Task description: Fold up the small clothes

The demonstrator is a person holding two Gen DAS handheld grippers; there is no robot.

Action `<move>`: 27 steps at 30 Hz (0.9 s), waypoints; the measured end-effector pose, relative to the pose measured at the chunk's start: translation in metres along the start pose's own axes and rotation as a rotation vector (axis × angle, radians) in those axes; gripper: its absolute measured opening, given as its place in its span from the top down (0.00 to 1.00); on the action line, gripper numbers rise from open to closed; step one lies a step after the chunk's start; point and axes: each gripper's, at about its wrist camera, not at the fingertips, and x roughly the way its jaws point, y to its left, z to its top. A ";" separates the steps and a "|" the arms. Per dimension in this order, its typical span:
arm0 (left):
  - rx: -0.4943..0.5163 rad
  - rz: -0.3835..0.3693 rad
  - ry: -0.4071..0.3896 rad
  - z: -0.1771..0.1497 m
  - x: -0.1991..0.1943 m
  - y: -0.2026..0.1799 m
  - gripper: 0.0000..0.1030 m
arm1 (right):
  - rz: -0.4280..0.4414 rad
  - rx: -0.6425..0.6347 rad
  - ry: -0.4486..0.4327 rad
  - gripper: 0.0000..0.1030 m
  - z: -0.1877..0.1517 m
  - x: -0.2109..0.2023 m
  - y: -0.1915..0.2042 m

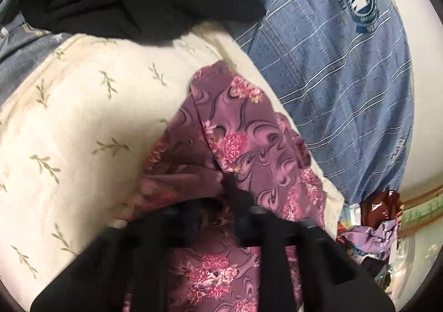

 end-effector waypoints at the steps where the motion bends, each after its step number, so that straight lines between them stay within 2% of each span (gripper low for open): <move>1: 0.001 0.007 -0.018 0.002 -0.005 0.001 0.88 | 0.060 0.022 -0.033 0.93 0.009 -0.009 0.005; 4: 0.001 0.053 -0.068 0.011 -0.010 0.002 0.88 | 0.148 0.114 -0.208 0.98 0.053 -0.039 0.000; 6: -0.062 0.041 -0.057 0.017 -0.005 0.012 0.88 | 0.104 0.186 -0.291 0.99 0.083 -0.039 -0.015; 8: -0.115 0.000 -0.045 0.019 0.002 0.024 0.88 | 0.013 0.281 -0.323 0.97 0.103 -0.031 -0.045; 10: -0.112 -0.015 -0.038 0.018 0.006 0.029 0.88 | -0.129 0.370 -0.290 0.92 0.107 -0.021 -0.073; 11: -0.106 -0.015 -0.042 0.018 0.006 0.028 0.88 | -0.138 0.386 -0.274 0.92 0.102 -0.019 -0.078; 12: -0.099 -0.009 -0.042 0.017 0.006 0.026 0.88 | -0.111 0.377 -0.266 0.92 0.097 -0.018 -0.077; 13: -0.090 -0.001 -0.044 0.018 0.006 0.023 0.86 | -0.085 0.350 -0.249 0.87 0.088 -0.017 -0.072; 14: -0.075 0.017 -0.049 0.017 0.006 0.018 0.83 | -0.082 0.313 -0.220 0.71 0.081 -0.013 -0.065; 15: -0.067 0.023 -0.051 0.016 0.007 0.016 0.81 | -0.099 0.262 -0.178 0.59 0.072 -0.007 -0.056; 16: -0.052 0.031 -0.055 0.014 0.007 0.012 0.77 | -0.121 0.209 -0.141 0.42 0.065 0.001 -0.046; 17: -0.032 0.038 -0.056 0.013 0.006 0.008 0.73 | -0.134 0.164 -0.114 0.39 0.061 0.008 -0.039; 19: -0.007 0.043 -0.062 0.011 0.004 0.004 0.70 | -0.156 0.068 -0.050 0.39 0.057 0.034 -0.023; 21: -0.002 0.040 -0.063 0.011 0.004 0.004 0.69 | -0.195 0.009 -0.037 0.39 0.060 0.052 -0.016; 23: -0.009 0.027 -0.058 0.012 0.005 0.007 0.68 | -0.254 -0.027 -0.027 0.38 0.072 0.073 -0.014; 25: -0.017 0.020 -0.048 0.014 0.007 0.008 0.68 | -0.274 -0.033 0.025 0.37 0.080 0.096 -0.016; 27: -0.024 0.009 -0.040 0.015 0.006 0.010 0.68 | -0.268 -0.075 0.132 0.59 0.081 0.119 -0.014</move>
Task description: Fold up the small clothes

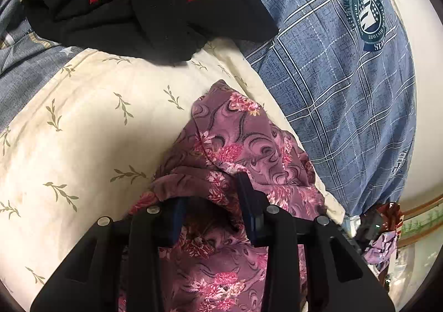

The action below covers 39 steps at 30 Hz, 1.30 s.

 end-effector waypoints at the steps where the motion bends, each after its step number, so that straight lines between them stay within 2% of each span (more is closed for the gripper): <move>1: -0.005 -0.007 0.003 0.000 0.000 0.001 0.68 | -0.027 -0.052 0.015 0.89 -0.005 -0.001 0.004; 2: -0.010 -0.015 0.007 0.001 -0.001 0.001 0.68 | -0.030 -0.095 0.014 0.92 -0.004 -0.006 0.012; 4: -0.016 -0.029 0.008 -0.001 -0.003 0.002 0.61 | 0.007 -0.062 -0.061 0.93 -0.002 -0.030 0.011; 6: -0.022 -0.043 0.009 -0.003 -0.004 0.002 0.58 | 0.050 0.023 -0.207 0.97 0.002 -0.069 0.000; 8: -0.009 -0.050 0.019 -0.007 -0.003 -0.002 0.57 | 0.061 0.134 -0.292 0.98 0.002 -0.090 -0.024; 9: -0.001 -0.052 0.027 -0.008 -0.001 -0.004 0.57 | 0.054 0.196 -0.291 0.98 0.000 -0.092 -0.040; 10: 0.010 -0.052 0.031 -0.010 0.000 -0.007 0.53 | 0.035 0.224 -0.267 0.98 -0.005 -0.088 -0.049; 11: 0.026 -0.049 0.030 -0.012 0.000 -0.010 0.47 | 0.020 0.229 -0.244 0.98 -0.009 -0.084 -0.052; 14: 0.053 -0.042 0.021 -0.016 0.004 -0.016 0.37 | 0.017 0.249 -0.202 0.98 -0.025 -0.076 -0.057; 15: 0.054 -0.037 0.021 -0.016 0.005 -0.017 0.37 | 0.041 0.270 -0.197 0.97 -0.030 -0.074 -0.059; 16: 0.054 -0.038 0.021 -0.016 0.006 -0.017 0.37 | 0.044 0.282 -0.199 0.91 -0.033 -0.073 -0.060; 18: 0.043 -0.045 0.006 -0.014 0.005 -0.015 0.39 | 0.066 0.277 -0.176 0.91 -0.028 -0.066 -0.057; 19: 0.038 -0.048 -0.001 -0.013 0.004 -0.013 0.53 | 0.061 0.260 -0.164 0.91 -0.027 -0.065 -0.054; 20: 0.042 -0.038 -0.007 -0.011 0.003 -0.013 0.80 | 0.039 0.232 -0.157 0.92 -0.025 -0.063 -0.051; 21: 0.054 -0.022 -0.006 -0.010 0.003 -0.014 0.91 | 0.030 0.203 -0.167 0.96 -0.024 -0.064 -0.044; 23: 0.055 -0.016 -0.013 -0.011 0.000 -0.014 0.94 | 0.054 0.223 -0.214 0.98 -0.025 -0.075 -0.047; 25: 0.063 0.002 -0.035 -0.013 -0.008 -0.016 0.94 | 0.069 0.303 -0.260 0.98 -0.032 -0.087 -0.058; 27: 0.085 0.028 -0.055 -0.016 -0.014 -0.021 0.94 | 0.048 0.369 -0.234 0.97 -0.043 -0.088 -0.072; 28: 0.102 0.045 -0.058 -0.018 -0.013 -0.023 0.94 | 0.000 0.362 -0.181 0.96 -0.047 -0.084 -0.072; 29: 0.120 0.074 -0.048 -0.019 -0.008 -0.025 0.94 | -0.078 0.331 -0.140 0.90 -0.052 -0.081 -0.069; 30: 0.120 0.091 -0.037 -0.020 -0.004 -0.023 0.94 | -0.177 0.294 -0.132 0.90 -0.055 -0.085 -0.061; 31: 0.110 0.093 -0.021 -0.020 0.000 -0.020 0.94 | -0.201 0.267 -0.160 0.90 -0.058 -0.092 -0.054; 33: 0.073 0.086 0.006 -0.020 0.006 -0.012 0.94 | -0.148 0.204 -0.265 0.88 -0.059 -0.114 -0.030; 34: 0.061 0.083 0.014 -0.020 0.007 -0.010 0.94 | -0.099 0.140 -0.288 0.80 -0.055 -0.119 -0.012; 35: 0.053 0.080 0.016 -0.020 0.008 -0.008 0.94 | -0.028 0.044 -0.270 0.72 -0.049 -0.116 0.017; 36: 0.052 0.078 0.014 -0.020 0.007 -0.008 0.94 | 0.021 -0.034 -0.232 0.56 -0.044 -0.109 0.040; 37: 0.054 0.076 0.013 -0.020 0.006 -0.008 0.94 | 0.062 -0.116 -0.196 0.52 -0.041 -0.100 0.065; 39: 0.054 0.072 0.013 -0.021 0.005 -0.008 0.93 | 0.129 -0.319 -0.133 0.53 -0.039 -0.077 0.125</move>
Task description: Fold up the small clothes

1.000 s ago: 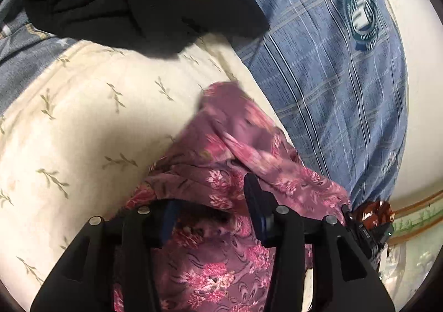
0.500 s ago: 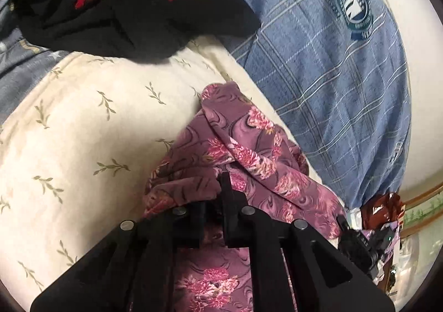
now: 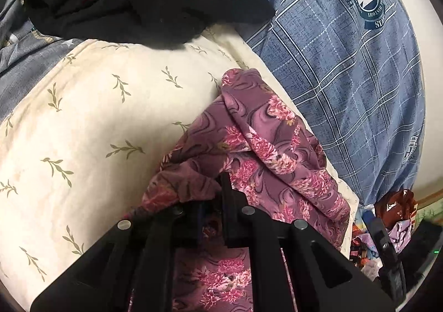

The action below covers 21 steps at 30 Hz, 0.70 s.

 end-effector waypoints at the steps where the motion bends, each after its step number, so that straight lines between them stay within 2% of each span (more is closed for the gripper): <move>1: -0.002 -0.005 0.003 0.000 0.000 0.001 0.93 | 0.019 -0.078 0.022 0.54 0.004 0.014 0.021; 5: -0.008 -0.027 0.018 0.001 -0.001 0.006 0.91 | 0.019 -0.373 0.147 0.53 0.012 0.076 0.087; 10: -0.010 -0.040 0.029 0.001 0.000 0.007 0.90 | -0.077 -0.558 0.243 0.53 0.003 0.116 0.106; 12: -0.013 -0.043 0.032 0.001 0.000 0.007 0.90 | -0.108 -0.609 0.275 0.57 0.000 0.129 0.105; 13: -0.015 -0.046 0.032 0.001 0.000 0.007 0.90 | -0.126 -0.648 0.284 0.65 -0.002 0.135 0.105; 14: -0.017 -0.047 0.033 0.002 0.000 0.007 0.90 | -0.129 -0.674 0.287 0.94 -0.002 0.135 0.106; 16: -0.024 -0.051 0.031 0.003 -0.001 0.007 0.90 | -0.146 -0.732 0.266 0.97 -0.002 0.135 0.113; 18: -0.025 -0.053 0.027 0.003 -0.002 0.006 0.90 | -0.149 -0.695 0.183 0.97 0.016 0.127 0.113; 21: -0.017 -0.041 0.025 0.003 0.001 0.003 0.87 | -0.142 -0.450 0.102 0.97 0.054 0.122 0.077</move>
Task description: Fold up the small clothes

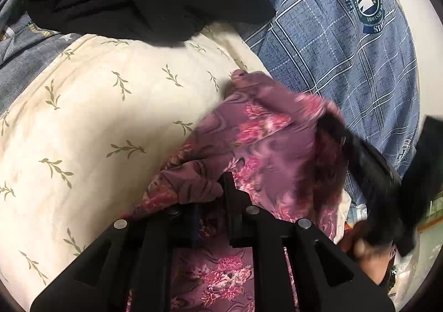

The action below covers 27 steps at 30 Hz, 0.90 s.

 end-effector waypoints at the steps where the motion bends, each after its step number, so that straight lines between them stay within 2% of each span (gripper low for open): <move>1: 0.003 0.001 0.002 0.000 0.001 -0.001 0.85 | 0.012 0.084 0.001 0.97 0.000 0.006 -0.018; 6: 0.009 0.014 0.005 0.000 0.002 -0.002 0.85 | 0.025 0.422 0.127 0.96 -0.025 0.050 -0.076; 9: 0.003 0.011 0.004 0.001 0.002 -0.001 0.84 | 0.058 0.590 0.085 0.90 -0.041 0.042 -0.103; 11: 0.009 0.016 -0.002 -0.001 0.002 -0.004 0.80 | 0.086 0.590 0.041 0.87 -0.042 0.026 -0.107; 12: 0.013 0.018 -0.003 -0.001 0.002 -0.005 0.78 | 0.147 0.540 0.013 0.84 -0.035 0.016 -0.101; 13: 0.016 0.020 -0.008 -0.002 0.002 -0.007 0.76 | 0.182 0.482 0.001 0.71 -0.027 0.010 -0.093; 15: 0.028 0.031 -0.015 -0.004 0.001 -0.009 0.75 | 0.234 0.306 -0.019 0.54 -0.007 -0.003 -0.062; 17: 0.040 0.040 -0.021 -0.005 0.000 -0.010 0.75 | 0.244 0.144 -0.011 0.52 0.010 -0.004 -0.030; 20: 0.044 0.037 -0.017 -0.005 0.001 -0.009 0.75 | 0.231 -0.074 0.081 0.52 0.029 0.018 0.021; 22: 0.038 0.029 -0.011 -0.004 0.001 -0.007 0.75 | 0.214 -0.168 0.141 0.55 0.031 0.033 0.037; 23: 0.034 0.023 -0.010 -0.003 0.001 -0.006 0.75 | 0.172 -0.235 0.169 0.55 0.032 0.042 0.048; 24: 0.032 0.020 -0.006 -0.003 0.001 -0.006 0.75 | 0.155 -0.277 0.196 0.61 0.027 0.051 0.047; 25: 0.030 0.017 -0.005 -0.003 0.002 -0.007 0.75 | 0.138 -0.317 0.215 0.94 0.027 0.057 0.053; 27: 0.026 0.010 -0.003 -0.002 0.001 -0.004 0.75 | 0.088 -0.361 0.221 0.92 0.029 0.064 0.051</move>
